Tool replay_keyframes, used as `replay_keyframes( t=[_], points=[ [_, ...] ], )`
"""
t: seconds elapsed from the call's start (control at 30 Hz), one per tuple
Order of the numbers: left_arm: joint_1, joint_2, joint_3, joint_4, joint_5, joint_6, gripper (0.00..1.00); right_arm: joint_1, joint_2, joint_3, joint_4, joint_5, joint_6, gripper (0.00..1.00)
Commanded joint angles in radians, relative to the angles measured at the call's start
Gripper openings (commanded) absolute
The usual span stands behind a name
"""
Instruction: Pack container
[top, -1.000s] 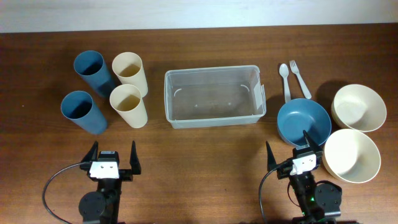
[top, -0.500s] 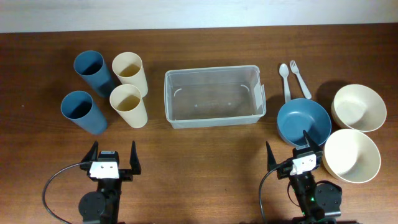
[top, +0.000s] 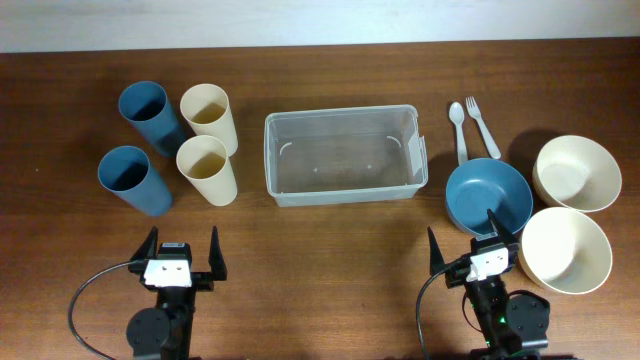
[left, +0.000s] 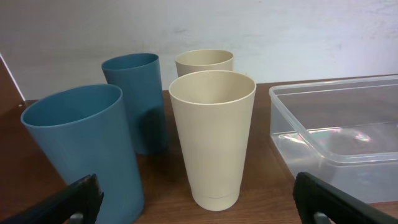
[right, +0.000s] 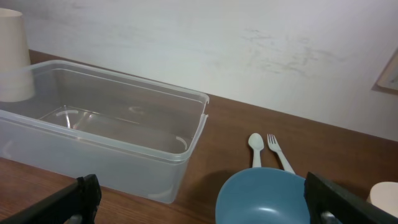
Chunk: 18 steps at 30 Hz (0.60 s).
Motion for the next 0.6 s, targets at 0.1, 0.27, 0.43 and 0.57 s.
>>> replay_keyframes(
  t=[0.1,0.27,0.43,0.57],
  points=[
    [0.003,-0.010,-0.006,0.000,0.011,0.016,1.00,0.010,-0.009,-0.005,-0.007,0.005,0.001,0.99],
    [0.003,-0.010,-0.006,0.000,0.011,0.016,1.00,0.010,-0.009,-0.005,0.001,-0.068,0.050,0.98],
    [0.003,-0.010,-0.006,0.000,0.011,0.016,1.00,0.010,-0.010,-0.005,0.013,-0.208,0.244,0.99],
    [0.003,-0.010,-0.006,0.000,0.011,0.016,1.00,0.010,-0.009,-0.005,0.015,-0.289,0.311,0.99]
  ],
)
